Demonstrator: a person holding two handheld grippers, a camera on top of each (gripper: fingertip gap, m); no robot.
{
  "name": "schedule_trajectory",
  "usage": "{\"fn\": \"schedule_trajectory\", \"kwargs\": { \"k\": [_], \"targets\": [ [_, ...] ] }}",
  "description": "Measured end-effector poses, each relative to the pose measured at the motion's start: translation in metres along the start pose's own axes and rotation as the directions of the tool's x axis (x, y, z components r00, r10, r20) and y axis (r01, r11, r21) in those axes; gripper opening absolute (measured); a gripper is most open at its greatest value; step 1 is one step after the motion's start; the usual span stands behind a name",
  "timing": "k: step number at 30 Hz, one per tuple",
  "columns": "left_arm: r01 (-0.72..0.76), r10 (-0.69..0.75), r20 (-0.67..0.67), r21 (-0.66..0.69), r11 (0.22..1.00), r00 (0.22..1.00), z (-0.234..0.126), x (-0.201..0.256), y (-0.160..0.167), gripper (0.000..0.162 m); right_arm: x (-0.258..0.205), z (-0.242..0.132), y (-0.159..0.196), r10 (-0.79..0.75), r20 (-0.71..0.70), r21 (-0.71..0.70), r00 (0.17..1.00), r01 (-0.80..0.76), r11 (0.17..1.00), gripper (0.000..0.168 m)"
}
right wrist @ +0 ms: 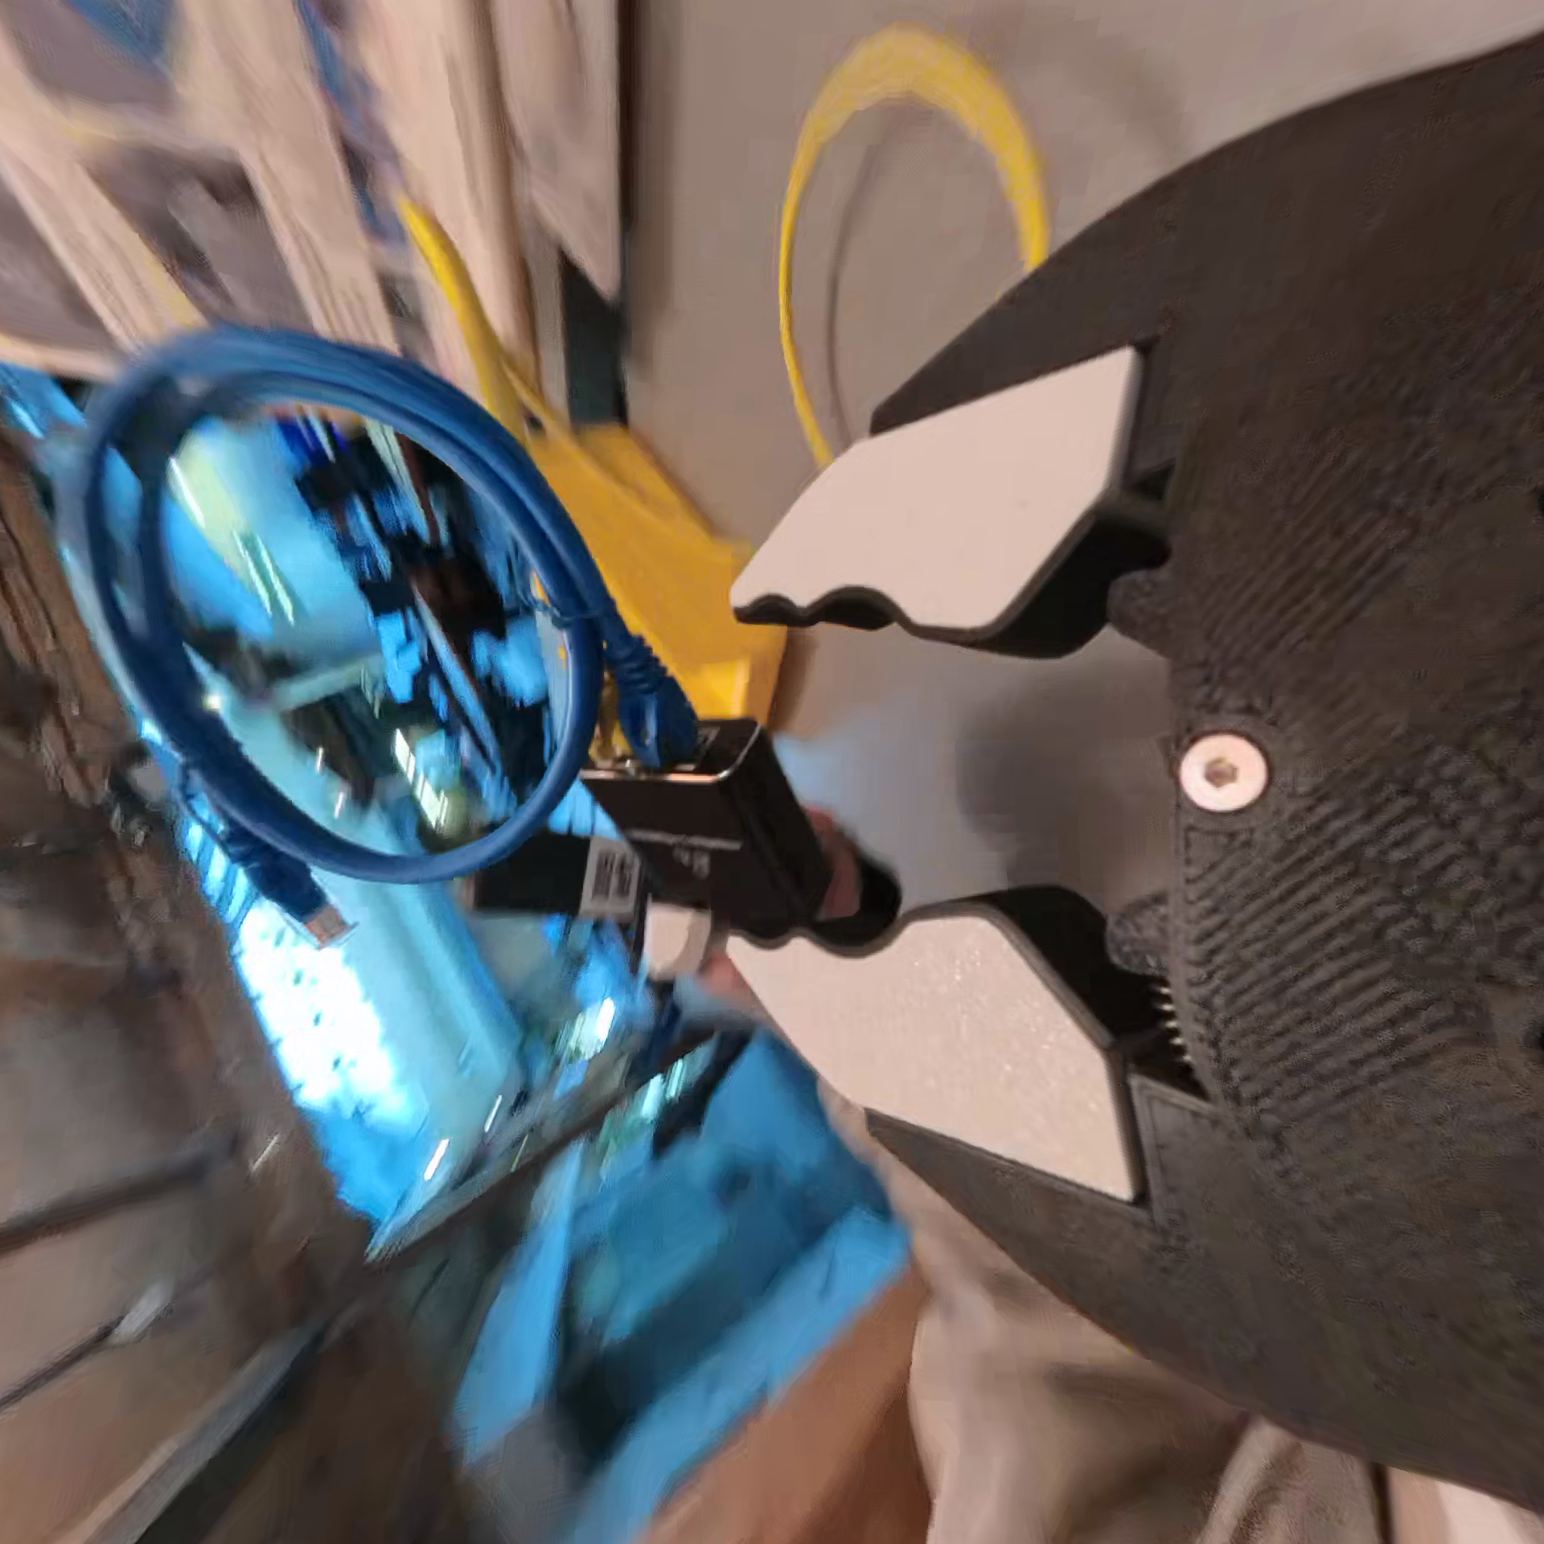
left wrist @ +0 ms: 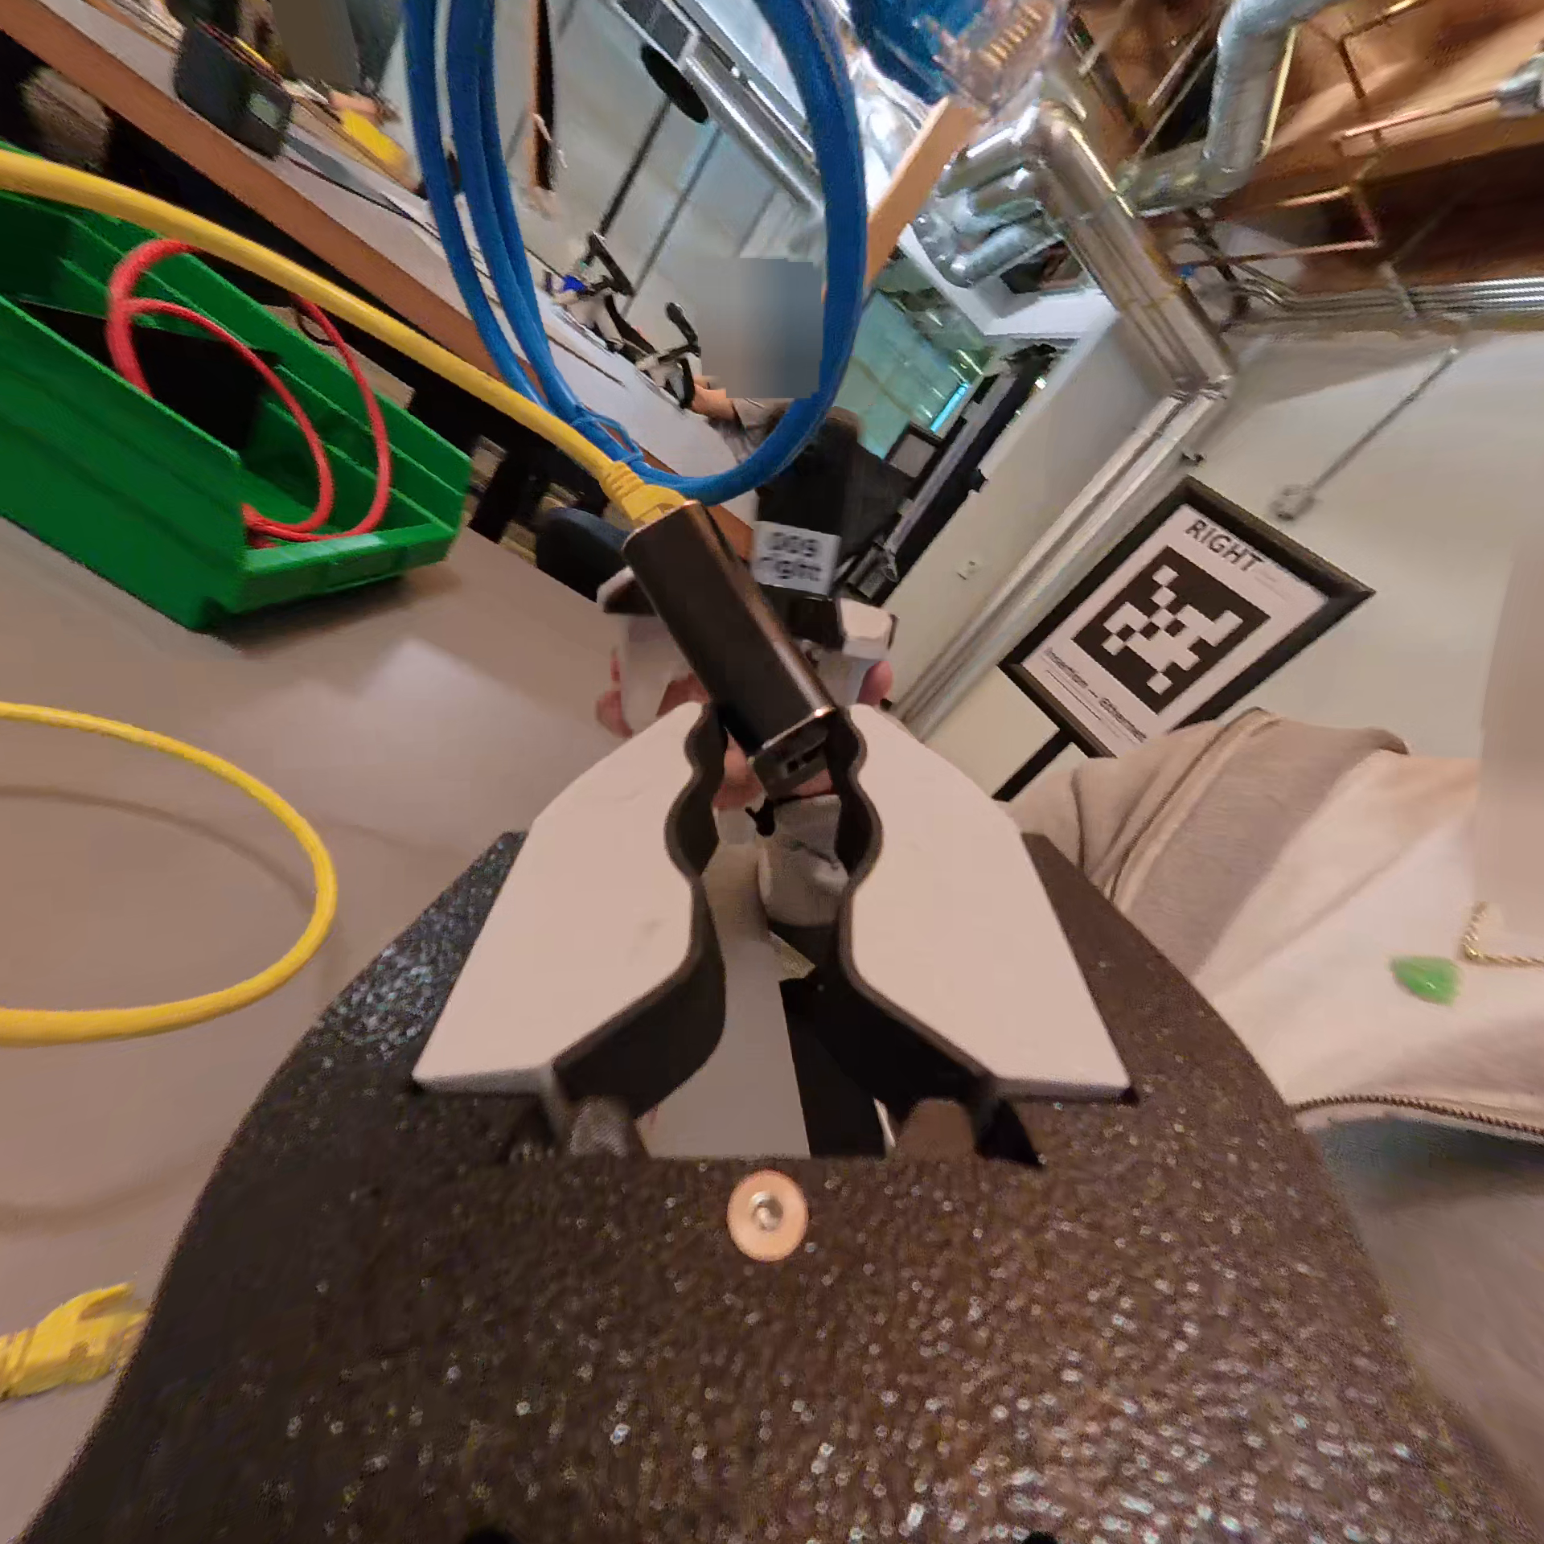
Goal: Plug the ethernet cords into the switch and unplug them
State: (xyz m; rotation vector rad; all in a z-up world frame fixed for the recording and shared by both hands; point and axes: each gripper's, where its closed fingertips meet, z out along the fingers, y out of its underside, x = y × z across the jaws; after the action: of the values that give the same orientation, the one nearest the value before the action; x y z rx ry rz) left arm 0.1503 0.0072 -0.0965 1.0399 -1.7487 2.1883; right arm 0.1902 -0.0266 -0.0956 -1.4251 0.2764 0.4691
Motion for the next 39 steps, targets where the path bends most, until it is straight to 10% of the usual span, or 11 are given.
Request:
{"fn": "schedule_trajectory", "kwargs": {
  "k": [5,13,16,19,22,39],
  "targets": [
    [0.030,-0.036,-0.083,-0.070,0.997,0.996,0.010,0.003,0.015,0.024,0.003,0.006,-0.009,0.296,0.163,0.134,0.941,-0.318,0.938,0.028],
    [-0.206,0.212,0.104,-0.059,0.977,0.972,0.013,-0.016,0.010,0.024,0.020,-0.002,-0.008,0.428,0.191,0.289,0.883,-0.467,0.836,0.016],
    [-0.471,0.472,0.301,-0.081,0.879,0.829,0.017,-0.023,0.006,0.035,0.029,-0.009,-0.010,0.480,0.170,0.361,0.861,-0.508,0.782,0.016],
    [-0.682,0.720,0.418,-0.268,0.681,0.554,0.027,-0.026,0.019,0.083,0.032,-0.014,-0.010,0.538,0.178,0.405,0.824,-0.560,0.723,0.016],
    [-0.761,0.837,0.468,-0.422,0.492,0.281,0.038,-0.030,0.021,0.092,0.031,-0.010,-0.002,0.532,0.101,0.379,0.840,-0.527,0.760,0.016],
    [-0.836,0.770,0.617,-0.330,0.439,0.161,0.048,-0.031,0.006,0.074,0.004,-0.003,0.003,0.557,0.180,0.394,0.811,-0.579,0.714,0.015]
  ]
}}
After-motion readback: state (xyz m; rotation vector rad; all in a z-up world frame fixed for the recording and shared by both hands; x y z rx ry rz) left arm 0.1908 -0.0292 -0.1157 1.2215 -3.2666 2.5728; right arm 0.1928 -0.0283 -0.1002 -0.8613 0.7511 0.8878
